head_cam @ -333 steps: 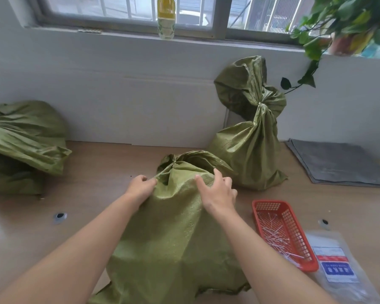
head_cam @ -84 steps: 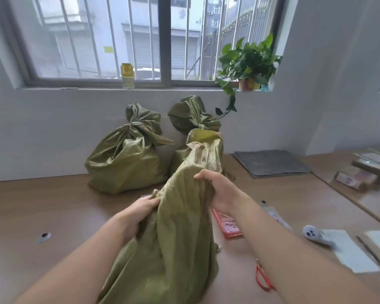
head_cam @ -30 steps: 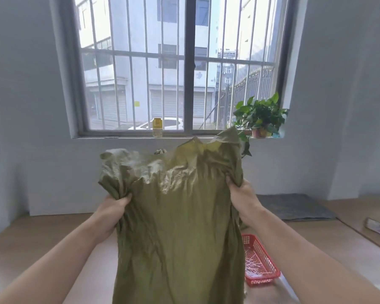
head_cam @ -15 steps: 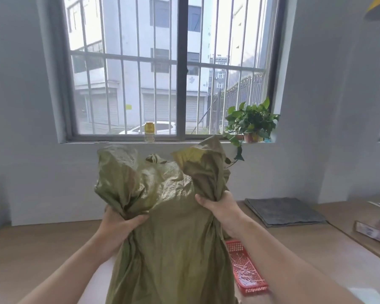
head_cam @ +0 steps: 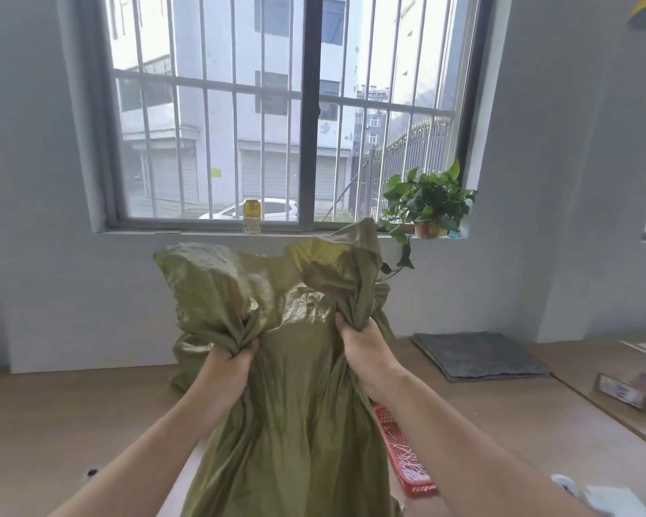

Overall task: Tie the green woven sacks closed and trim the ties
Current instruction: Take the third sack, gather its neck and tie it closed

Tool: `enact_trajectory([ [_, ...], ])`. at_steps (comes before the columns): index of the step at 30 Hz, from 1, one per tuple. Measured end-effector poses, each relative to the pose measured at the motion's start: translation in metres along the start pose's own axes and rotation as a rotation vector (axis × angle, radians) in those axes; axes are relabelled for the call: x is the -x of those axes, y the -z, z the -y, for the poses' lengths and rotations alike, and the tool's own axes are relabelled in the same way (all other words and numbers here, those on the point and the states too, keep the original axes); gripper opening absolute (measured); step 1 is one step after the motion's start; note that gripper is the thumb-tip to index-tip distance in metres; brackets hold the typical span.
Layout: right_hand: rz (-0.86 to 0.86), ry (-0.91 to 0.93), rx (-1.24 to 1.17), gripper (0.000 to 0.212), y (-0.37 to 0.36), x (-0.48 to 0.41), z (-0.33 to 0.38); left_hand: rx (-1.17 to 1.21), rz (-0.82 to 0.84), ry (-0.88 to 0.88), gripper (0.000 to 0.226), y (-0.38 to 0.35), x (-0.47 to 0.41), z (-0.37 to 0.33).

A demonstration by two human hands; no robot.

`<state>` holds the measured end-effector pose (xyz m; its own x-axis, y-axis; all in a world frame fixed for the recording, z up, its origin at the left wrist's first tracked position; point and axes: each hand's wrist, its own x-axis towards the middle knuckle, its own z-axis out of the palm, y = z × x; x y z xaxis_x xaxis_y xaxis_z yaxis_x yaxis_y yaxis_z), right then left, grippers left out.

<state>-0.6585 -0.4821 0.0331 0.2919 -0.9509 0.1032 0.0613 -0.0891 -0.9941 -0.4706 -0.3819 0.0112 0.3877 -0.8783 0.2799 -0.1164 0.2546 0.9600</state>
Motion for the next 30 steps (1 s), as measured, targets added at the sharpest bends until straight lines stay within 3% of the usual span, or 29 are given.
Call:
enact_trajectory([
  [3, 0.008, -0.009, -0.03, 0.022, -0.002, -0.001, -0.001, 0.059, -0.028, 0.036, 0.02, -0.004, 0.001, 0.0],
  [6, 0.059, 0.013, -0.069, 0.038, -0.005, 0.002, -0.001, 0.171, -0.057, 0.118, 0.025, -0.008, 0.004, -0.003],
  [8, 0.109, 0.066, -0.041, 0.044, -0.006, 0.006, -0.001, 0.196, 0.011, 0.145, 0.034, -0.01, 0.008, -0.007],
  [11, 0.15, 0.077, 0.003, 0.056, -0.007, 0.009, -0.004, 0.231, 0.09, 0.213, 0.024, -0.013, 0.011, -0.009],
  [15, 0.07, 0.029, -0.057, 0.031, -0.017, 0.006, -0.008, 0.327, -0.019, 0.279, 0.021, -0.019, 0.008, -0.007],
  [19, 0.067, 0.014, -0.084, 0.036, -0.024, 0.003, -0.006, 0.3, -0.043, 0.225, 0.017, -0.022, 0.003, -0.007],
  [24, 0.094, 0.09, 0.0, 0.019, -0.042, 0.006, 0.006, 0.022, -0.061, 0.076, 0.026, -0.021, -0.005, -0.011],
  [30, 0.195, 0.146, -0.058, 0.045, -0.065, 0.003, 0.025, -0.2, -0.061, -0.181, 0.029, -0.028, -0.016, -0.029],
])
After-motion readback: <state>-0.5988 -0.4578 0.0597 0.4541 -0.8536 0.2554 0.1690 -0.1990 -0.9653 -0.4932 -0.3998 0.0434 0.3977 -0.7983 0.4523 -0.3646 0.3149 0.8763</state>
